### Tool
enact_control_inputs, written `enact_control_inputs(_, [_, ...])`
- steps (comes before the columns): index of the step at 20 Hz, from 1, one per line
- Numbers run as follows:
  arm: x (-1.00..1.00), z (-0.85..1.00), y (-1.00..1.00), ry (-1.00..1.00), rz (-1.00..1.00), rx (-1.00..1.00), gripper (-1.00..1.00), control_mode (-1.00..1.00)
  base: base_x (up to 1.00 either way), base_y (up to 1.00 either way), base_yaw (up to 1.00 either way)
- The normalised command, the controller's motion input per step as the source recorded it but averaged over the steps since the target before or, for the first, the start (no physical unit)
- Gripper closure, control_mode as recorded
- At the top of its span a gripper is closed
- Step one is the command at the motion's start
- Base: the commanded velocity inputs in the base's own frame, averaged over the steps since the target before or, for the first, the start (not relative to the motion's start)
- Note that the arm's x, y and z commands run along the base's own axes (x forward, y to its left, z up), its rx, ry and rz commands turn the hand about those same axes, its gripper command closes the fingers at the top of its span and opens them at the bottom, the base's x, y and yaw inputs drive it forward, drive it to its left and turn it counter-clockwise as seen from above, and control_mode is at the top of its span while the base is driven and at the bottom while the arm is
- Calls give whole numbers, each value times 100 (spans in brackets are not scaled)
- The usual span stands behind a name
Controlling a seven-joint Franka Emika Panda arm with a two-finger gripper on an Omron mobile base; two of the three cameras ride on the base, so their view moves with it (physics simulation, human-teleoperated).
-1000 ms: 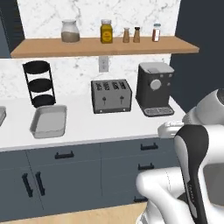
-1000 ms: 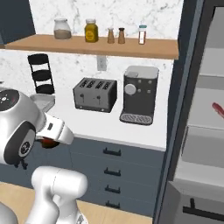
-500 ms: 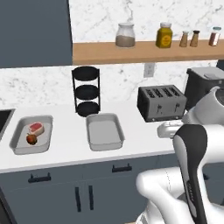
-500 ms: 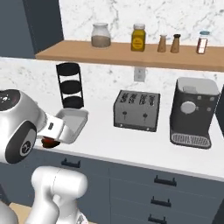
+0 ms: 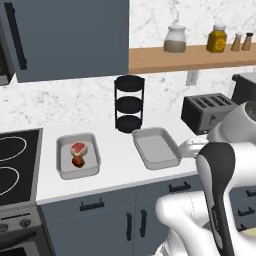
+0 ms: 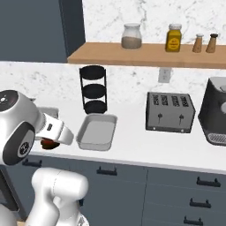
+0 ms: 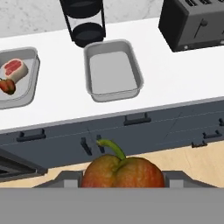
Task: Place one bell pepper and one steak in each tupperware on the nearby counter, to pack two identical lunches.
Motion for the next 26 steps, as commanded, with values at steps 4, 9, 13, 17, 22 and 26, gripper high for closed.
enact_control_inputs(4, [0, 0, 0, 0, 0, 0, 100, 100, 39, 9, -5])
enact_control_inputs(9, [0, 0, 0, 0, 0, 0, 100, 100, 52, 0, 0])
enact_control_inputs(13, [0, 0, 0, 0, 0, 0, 100, 100, 37, 2, 0])
enact_control_inputs(17, [0, 0, 0, 0, 0, 0, 100, 100, 30, 3, 0])
enact_control_inputs(22, [44, -1, 4, 0, 0, 0, 100, -100, 7, 1, 0])
enact_control_inputs(26, [75, -18, 0, 0, 3, 0, 100, -100, 0, 0, 0])
